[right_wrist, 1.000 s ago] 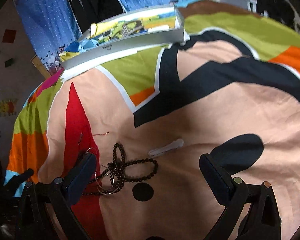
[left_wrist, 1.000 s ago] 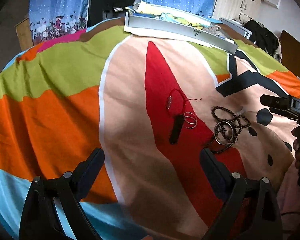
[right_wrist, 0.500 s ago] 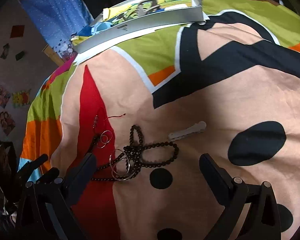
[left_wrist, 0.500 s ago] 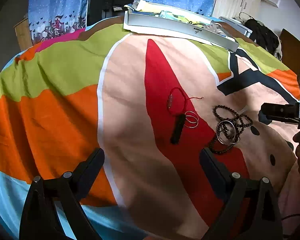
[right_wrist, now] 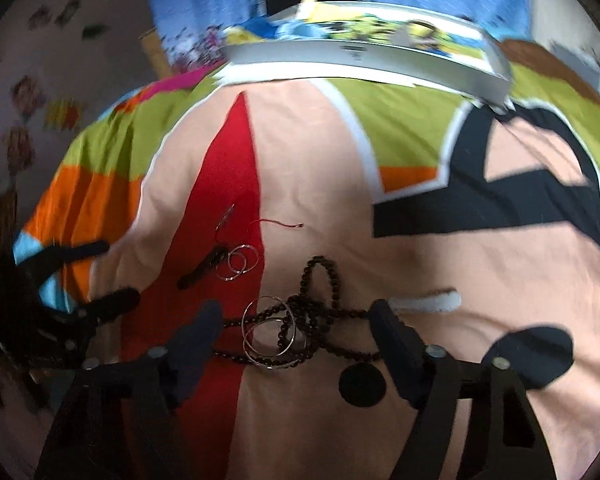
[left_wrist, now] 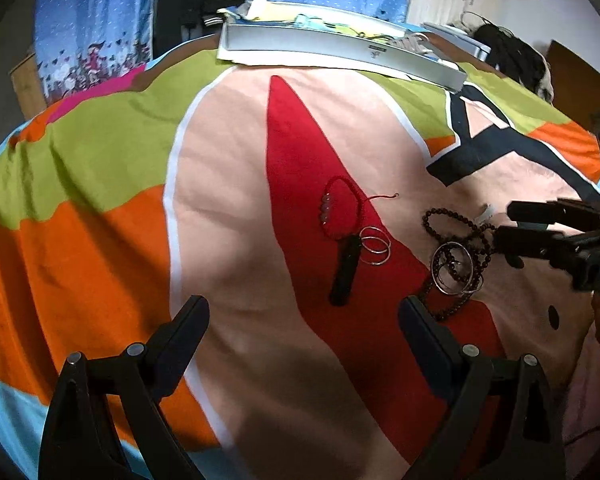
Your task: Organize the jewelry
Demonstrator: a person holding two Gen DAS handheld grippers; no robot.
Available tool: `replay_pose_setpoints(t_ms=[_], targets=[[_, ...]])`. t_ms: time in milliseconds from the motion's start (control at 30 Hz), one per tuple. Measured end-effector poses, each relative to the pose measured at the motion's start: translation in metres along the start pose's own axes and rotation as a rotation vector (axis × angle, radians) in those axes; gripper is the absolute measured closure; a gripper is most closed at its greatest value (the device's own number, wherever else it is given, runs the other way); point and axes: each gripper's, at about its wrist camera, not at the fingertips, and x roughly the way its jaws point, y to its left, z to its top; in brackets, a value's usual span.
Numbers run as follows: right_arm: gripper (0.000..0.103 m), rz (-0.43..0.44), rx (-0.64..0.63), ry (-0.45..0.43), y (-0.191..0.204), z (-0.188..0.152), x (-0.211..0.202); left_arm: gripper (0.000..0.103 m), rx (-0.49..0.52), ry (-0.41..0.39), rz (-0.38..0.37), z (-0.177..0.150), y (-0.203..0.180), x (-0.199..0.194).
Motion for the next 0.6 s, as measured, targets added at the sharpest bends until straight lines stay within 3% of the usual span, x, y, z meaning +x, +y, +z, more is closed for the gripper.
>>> replay_pose_setpoints(t_ms=[167,367,500,600], targets=[[0.057,-0.044,-0.132,0.026,0.015,-0.001,0.014,0.03,0.002,0.013,-0.046,0.008,0.004,0.013],[0.073,-0.077,-0.239,0.038,0.025,-0.004,0.026,0.056,0.01,0.057,-0.094,0.011,0.007,0.035],[0.082,-0.073,-0.275,0.042,0.029,-0.004,0.031,0.062,0.032,0.068,-0.126,0.012,0.003,0.041],[0.082,-0.081,-0.29,0.065,0.03,-0.005,0.039,0.064,0.04,0.08,-0.139,0.014,0.002,0.048]])
